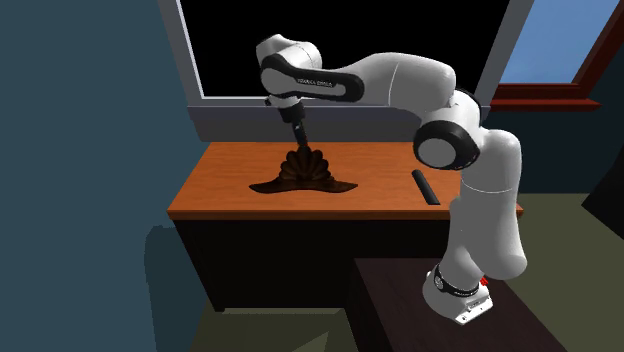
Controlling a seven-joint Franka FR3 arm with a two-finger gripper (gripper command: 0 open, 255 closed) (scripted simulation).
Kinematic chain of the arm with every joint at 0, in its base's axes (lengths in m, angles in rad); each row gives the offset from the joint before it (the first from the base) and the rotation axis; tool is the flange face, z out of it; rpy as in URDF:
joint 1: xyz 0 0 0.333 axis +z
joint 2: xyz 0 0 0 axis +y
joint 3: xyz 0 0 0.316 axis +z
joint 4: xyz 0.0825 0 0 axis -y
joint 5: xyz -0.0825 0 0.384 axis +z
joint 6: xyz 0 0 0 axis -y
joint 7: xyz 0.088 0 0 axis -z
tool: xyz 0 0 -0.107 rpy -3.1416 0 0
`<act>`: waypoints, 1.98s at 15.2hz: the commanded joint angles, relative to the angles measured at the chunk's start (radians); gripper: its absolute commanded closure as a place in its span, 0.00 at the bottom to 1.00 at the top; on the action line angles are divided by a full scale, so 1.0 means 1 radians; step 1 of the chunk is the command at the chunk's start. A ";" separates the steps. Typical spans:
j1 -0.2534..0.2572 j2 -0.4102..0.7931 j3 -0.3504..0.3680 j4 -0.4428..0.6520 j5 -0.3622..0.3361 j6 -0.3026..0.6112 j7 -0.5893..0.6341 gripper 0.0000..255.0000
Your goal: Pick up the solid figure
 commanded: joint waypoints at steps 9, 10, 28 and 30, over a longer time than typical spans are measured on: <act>-0.049 0.108 0.000 0.033 0.042 0.049 -0.045 0.00; -0.049 0.108 0.000 0.033 0.042 0.049 -0.045 0.00; -0.078 0.145 -0.002 0.185 0.056 -0.066 -0.059 1.00; -0.090 0.161 -0.001 0.238 0.063 -0.103 -0.064 1.00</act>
